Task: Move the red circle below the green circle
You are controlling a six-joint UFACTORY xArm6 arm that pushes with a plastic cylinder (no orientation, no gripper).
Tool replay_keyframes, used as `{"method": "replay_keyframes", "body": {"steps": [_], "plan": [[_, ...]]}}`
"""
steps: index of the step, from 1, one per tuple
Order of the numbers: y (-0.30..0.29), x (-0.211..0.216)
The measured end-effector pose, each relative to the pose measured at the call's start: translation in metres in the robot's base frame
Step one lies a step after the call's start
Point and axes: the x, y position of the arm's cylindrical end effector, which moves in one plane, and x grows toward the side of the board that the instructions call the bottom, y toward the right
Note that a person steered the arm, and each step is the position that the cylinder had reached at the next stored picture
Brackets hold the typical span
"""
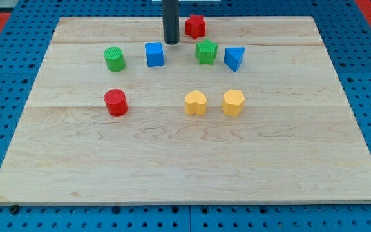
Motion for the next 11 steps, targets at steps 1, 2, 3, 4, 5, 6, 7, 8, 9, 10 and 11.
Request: {"method": "replay_keyframes", "body": {"steps": [1,2,3,4,5,6,7,8,9,10,11], "plan": [[0.000,0.037],[-0.008,0.098],[-0.030,0.167],[-0.072,0.211],[-0.103,0.197],[-0.065,0.186],[-0.052,0.186],[-0.087,0.176],[-0.100,0.142],[-0.110,0.124],[-0.122,0.108]]}}
